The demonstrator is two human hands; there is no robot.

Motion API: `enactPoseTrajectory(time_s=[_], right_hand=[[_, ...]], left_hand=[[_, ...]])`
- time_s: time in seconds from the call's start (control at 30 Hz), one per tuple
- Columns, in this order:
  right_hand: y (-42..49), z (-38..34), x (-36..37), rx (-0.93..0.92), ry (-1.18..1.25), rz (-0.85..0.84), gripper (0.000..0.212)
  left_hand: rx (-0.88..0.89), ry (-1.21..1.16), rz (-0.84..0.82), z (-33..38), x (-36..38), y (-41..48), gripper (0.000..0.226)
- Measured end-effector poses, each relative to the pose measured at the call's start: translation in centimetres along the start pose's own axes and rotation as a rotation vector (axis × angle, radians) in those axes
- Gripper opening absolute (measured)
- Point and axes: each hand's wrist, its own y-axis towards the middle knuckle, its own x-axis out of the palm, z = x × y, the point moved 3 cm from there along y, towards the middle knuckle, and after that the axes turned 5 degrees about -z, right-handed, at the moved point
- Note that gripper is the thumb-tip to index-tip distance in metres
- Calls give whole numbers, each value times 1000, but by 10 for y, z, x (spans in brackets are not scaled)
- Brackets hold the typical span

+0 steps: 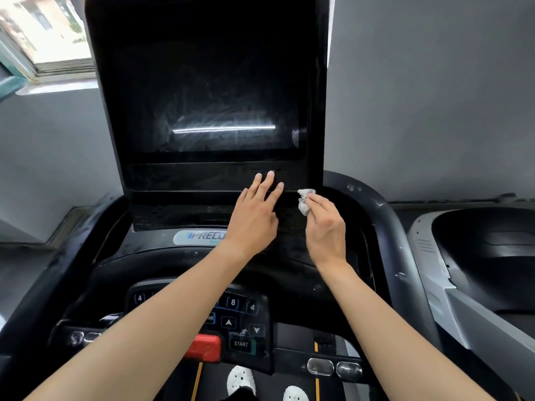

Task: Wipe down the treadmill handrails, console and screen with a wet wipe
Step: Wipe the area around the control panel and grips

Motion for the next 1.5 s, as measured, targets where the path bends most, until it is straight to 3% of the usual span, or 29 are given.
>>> enactPoseTrajectory(time_s=[0.1, 0.17, 0.3, 0.47, 0.63, 0.73, 0.93, 1.0, 1.2, 1.37, 1.5], right_hand=[[-5, 8, -8, 218, 120, 52, 23], [-12, 19, -3, 301, 112, -5, 20], [-35, 21, 28, 249, 22, -237, 20], [-34, 28, 36, 198, -49, -310, 19], [-18, 39, 27, 413, 10, -176, 16], [-22, 27, 37, 359, -14, -133, 14], [-30, 7, 47, 193, -92, -295, 18], [-26, 11, 38, 192, -136, -275, 18], [-24, 8, 33, 548, -78, -15, 15], [-26, -19, 57, 253, -142, -209, 18], [-22, -8, 45, 276, -167, -162, 17]], left_hand=[[14, -18, 20, -7, 1, -14, 57], [30, -6, 23, -13, 2, -25, 48], [13, -40, 16, -18, 5, -35, 41], [-36, -31, -147, -36, 22, -41, 53], [-58, -74, -210, -47, 29, -42, 48], [-57, -88, -211, -49, 32, -41, 48], [-7, -50, -209, -52, 32, -40, 48], [7, -42, -212, -55, 31, -40, 48], [22, -50, -206, -55, 32, -41, 47], [47, -8, -178, -57, 34, -41, 46], [62, 5, -169, -58, 34, -42, 46]])
